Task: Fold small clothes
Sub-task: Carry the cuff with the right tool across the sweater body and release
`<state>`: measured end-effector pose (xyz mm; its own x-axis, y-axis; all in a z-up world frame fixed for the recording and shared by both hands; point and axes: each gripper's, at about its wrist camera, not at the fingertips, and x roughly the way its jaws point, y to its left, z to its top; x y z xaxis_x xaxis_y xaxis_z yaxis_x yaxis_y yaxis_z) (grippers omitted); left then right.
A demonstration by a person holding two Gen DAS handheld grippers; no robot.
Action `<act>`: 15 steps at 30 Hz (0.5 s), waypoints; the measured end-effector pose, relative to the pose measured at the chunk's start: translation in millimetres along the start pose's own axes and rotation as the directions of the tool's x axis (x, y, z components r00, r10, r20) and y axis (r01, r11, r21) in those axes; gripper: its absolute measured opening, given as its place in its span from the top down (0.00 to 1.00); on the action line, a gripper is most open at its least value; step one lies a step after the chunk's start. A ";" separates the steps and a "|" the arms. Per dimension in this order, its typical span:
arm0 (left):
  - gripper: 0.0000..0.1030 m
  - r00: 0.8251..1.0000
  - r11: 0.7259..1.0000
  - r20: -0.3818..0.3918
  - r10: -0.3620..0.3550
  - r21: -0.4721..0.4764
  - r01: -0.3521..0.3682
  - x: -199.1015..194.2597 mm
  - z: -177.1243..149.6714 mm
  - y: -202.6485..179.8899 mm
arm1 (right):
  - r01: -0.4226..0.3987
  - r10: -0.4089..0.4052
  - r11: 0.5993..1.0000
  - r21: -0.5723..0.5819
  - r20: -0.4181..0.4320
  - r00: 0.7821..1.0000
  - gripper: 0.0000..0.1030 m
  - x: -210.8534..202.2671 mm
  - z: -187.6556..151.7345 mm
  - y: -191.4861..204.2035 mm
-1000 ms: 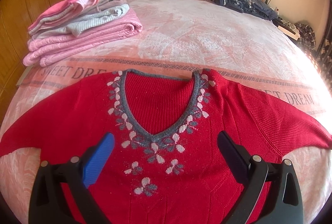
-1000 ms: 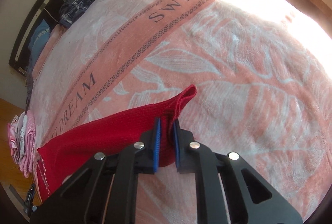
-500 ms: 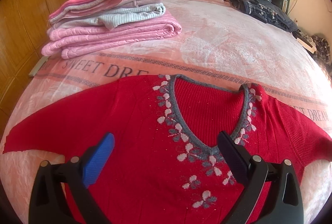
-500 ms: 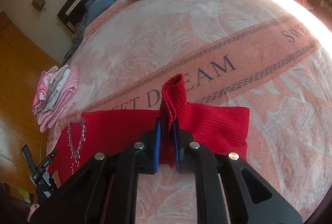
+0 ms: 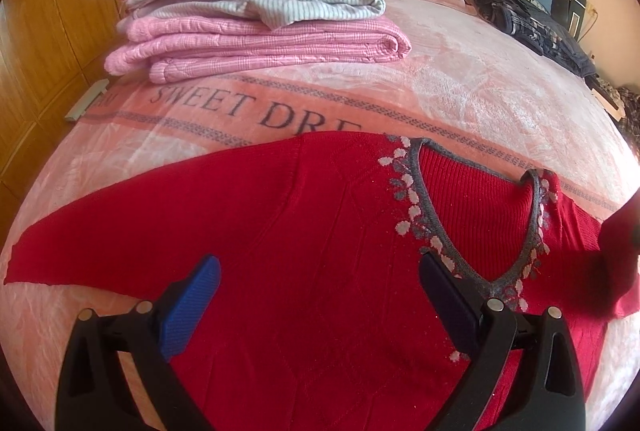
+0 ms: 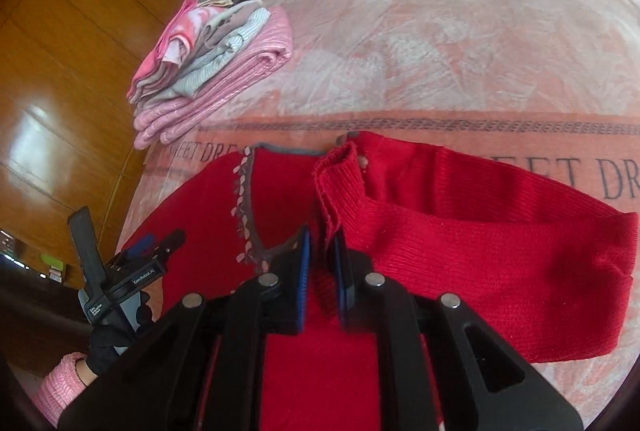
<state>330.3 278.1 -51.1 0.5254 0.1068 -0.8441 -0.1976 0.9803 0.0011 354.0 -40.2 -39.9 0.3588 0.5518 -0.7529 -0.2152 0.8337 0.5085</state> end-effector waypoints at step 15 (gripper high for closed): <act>0.04 0.986 0.987 -0.067 -0.155 0.034 0.158 6.2 -8.3 -7.1 | 0.017 -0.016 0.998 0.052 -0.022 1.000 0.63 20.1 0.8 -0.6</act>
<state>328.1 270.3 -60.8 0.4934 -0.0577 -0.8679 -0.0838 0.9900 -0.1134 362.1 -29.6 -55.0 0.3418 0.5391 -0.7698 -0.1614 0.8406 0.5170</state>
